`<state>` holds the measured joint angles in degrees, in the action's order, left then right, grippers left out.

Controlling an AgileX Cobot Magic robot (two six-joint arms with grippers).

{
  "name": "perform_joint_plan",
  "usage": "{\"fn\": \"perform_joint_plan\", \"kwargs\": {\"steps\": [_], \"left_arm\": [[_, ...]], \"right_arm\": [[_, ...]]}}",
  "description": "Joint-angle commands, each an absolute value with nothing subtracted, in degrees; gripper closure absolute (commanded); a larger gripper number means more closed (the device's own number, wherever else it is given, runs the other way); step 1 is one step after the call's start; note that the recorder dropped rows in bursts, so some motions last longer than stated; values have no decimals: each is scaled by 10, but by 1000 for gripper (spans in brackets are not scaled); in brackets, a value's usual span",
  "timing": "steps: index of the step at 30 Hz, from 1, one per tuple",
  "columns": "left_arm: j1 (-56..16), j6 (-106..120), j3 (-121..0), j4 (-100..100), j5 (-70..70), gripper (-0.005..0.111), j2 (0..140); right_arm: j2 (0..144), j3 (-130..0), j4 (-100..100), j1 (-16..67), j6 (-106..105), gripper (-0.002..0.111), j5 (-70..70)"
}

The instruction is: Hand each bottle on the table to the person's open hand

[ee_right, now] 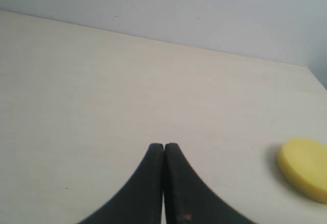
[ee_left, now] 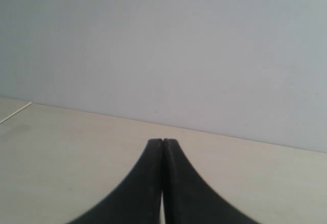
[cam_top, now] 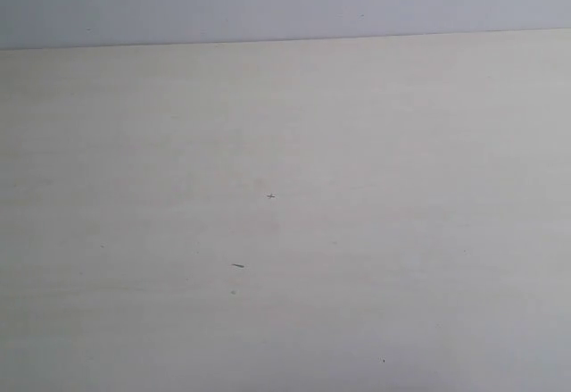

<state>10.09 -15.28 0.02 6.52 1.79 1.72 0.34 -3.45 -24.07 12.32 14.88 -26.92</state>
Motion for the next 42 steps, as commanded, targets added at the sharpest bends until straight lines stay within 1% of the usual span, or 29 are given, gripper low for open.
{"fn": "perform_joint_plan", "kwargs": {"steps": [1,4,6,12,16,26,32,34,38,42], "left_arm": [[102,-150,0,62,18,107,12],[102,-150,0,62,18,107,12],[102,-150,0,62,18,107,12],[102,-150,0,62,18,107,12],[102,-150,0,62,18,107,12],[102,-150,0,62,18,107,12],[102,-150,0,62,18,107,12],[102,-150,0,62,18,107,12],[102,-150,0,62,18,107,12],[102,-150,0,62,18,107,12]], "right_arm": [[0,-32,-244,77,150,108,-249],[0,-32,-242,43,178,108,-126],[0,-32,-242,21,212,108,-82],[0,-23,-242,-10,235,108,-73],[0,0,-241,-10,350,108,-22],[0,0,-244,-10,349,108,-18],[0,0,-244,-10,301,108,-34],[0,0,-186,-10,230,108,-43],[0,0,-3,-10,3,108,-47],[0,0,9,-10,-12,108,-62]]}}
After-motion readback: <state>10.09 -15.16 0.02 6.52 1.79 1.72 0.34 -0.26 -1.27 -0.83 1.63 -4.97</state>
